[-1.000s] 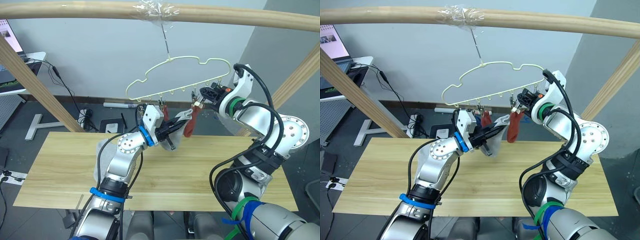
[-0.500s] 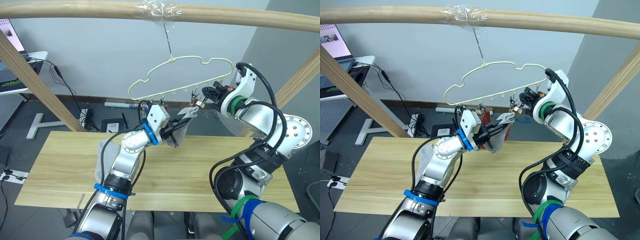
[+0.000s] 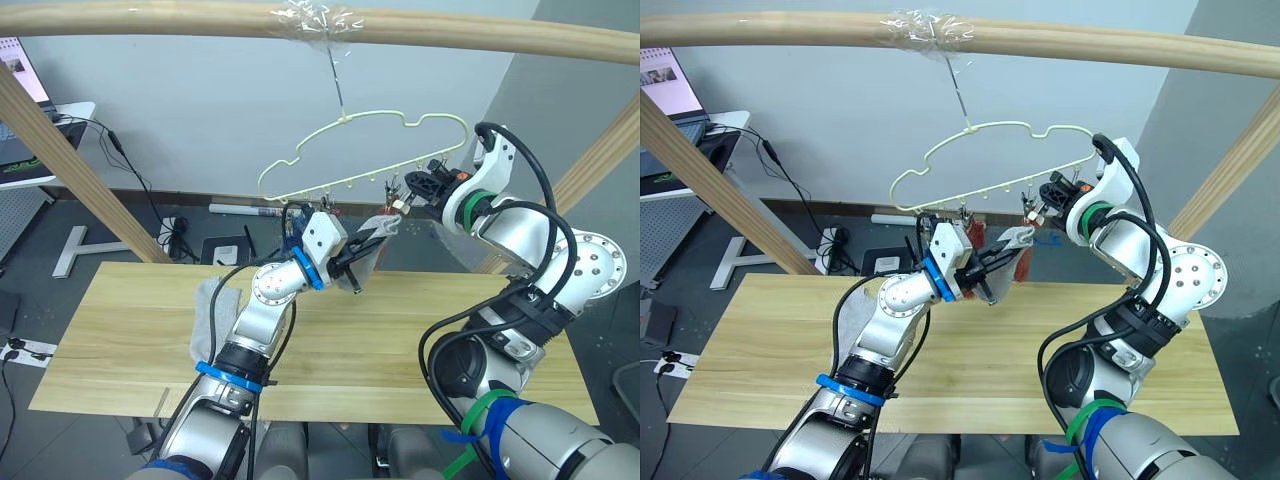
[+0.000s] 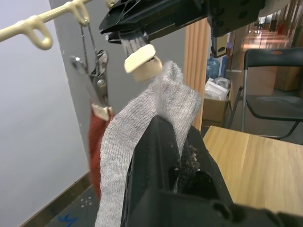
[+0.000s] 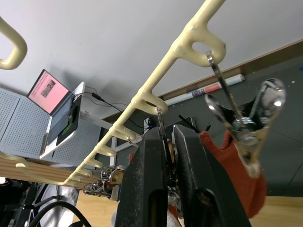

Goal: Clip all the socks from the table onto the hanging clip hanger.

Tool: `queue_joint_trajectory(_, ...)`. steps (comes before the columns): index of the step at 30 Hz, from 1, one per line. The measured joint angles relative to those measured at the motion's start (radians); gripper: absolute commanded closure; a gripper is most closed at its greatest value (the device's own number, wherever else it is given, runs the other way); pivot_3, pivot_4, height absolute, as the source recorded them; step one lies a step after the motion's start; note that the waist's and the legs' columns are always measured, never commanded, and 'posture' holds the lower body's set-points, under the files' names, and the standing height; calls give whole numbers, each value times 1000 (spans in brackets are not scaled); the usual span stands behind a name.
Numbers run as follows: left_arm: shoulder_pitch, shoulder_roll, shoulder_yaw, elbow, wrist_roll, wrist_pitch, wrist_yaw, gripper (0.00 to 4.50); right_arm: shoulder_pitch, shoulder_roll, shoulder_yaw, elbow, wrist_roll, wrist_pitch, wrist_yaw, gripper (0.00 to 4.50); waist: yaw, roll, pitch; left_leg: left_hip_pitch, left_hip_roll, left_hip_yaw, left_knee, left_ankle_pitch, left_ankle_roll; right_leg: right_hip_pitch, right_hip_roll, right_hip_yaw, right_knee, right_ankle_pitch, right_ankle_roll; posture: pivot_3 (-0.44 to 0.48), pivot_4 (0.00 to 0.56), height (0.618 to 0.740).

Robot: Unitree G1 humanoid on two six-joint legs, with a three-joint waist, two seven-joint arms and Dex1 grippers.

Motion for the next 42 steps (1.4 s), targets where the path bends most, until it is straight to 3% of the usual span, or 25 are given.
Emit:
queue_joint_trajectory(19, -57, -12, 1, 65, 41, -50, 72, 4491, 21, -2, 126, 93, 322, -180, -295, 4494, -11, 0, 0, -2, 0, 0, 0, 0, 0, -2, 0, 0, 0, 0, 0, 82, 214, 740)
queue_joint_trajectory(32, -49, -7, 1, 76, 44, -53, 84, 4500, 193, -32, 358, 112, 623, -435, -436, 25, -35, 1, 0, -3, 1, -1, -1, 0, 1, -3, 1, 0, 1, 0, 0, 80, 216, 740)
queue_joint_trajectory(42, 58, 16, -7, -50, 17, -19, 37, 4500, 263, -210, 499, 108, 762, -540, -434, 25, -37, 1, 0, -3, 1, 0, -1, 0, 1, -3, 1, 0, 0, 0, 0, 81, 216, 740)
